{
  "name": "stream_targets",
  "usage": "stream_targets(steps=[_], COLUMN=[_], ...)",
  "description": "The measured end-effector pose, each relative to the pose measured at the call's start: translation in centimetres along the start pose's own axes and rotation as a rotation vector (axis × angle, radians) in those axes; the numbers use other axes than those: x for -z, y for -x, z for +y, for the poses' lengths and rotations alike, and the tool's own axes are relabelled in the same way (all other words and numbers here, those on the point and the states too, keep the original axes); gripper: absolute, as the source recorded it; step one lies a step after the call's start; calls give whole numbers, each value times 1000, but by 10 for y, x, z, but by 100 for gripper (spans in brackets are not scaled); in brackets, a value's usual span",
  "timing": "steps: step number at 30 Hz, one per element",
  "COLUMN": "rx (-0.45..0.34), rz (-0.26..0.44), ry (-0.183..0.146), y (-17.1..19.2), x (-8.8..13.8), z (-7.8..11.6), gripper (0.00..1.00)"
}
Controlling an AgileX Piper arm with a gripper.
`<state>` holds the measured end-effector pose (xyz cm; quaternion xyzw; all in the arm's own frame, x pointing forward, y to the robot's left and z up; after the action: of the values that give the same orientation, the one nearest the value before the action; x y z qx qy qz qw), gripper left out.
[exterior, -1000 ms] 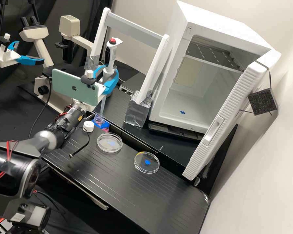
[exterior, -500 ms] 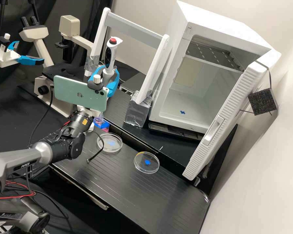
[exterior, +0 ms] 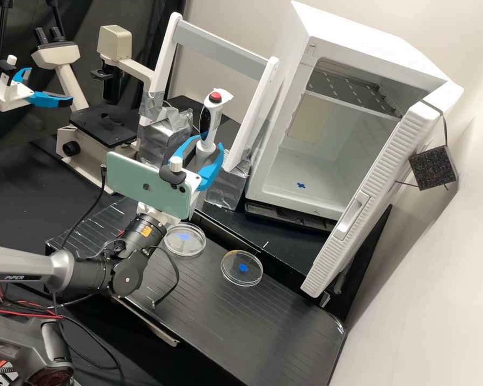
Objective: Use the pipette
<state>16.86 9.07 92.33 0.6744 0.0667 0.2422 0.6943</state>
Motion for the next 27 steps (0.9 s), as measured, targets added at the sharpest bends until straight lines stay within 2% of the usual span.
stream_targets(steps=[5, 8, 16, 27], rx=[-22, -46, -123, -127], rz=[39, 40, -13, -30], ry=[9, 33, 73, 46], y=[2, 5, 22, 33], x=[7, 10, 7, 6], z=[3, 8, 13, 4], gripper=[0, 0, 0, 0])
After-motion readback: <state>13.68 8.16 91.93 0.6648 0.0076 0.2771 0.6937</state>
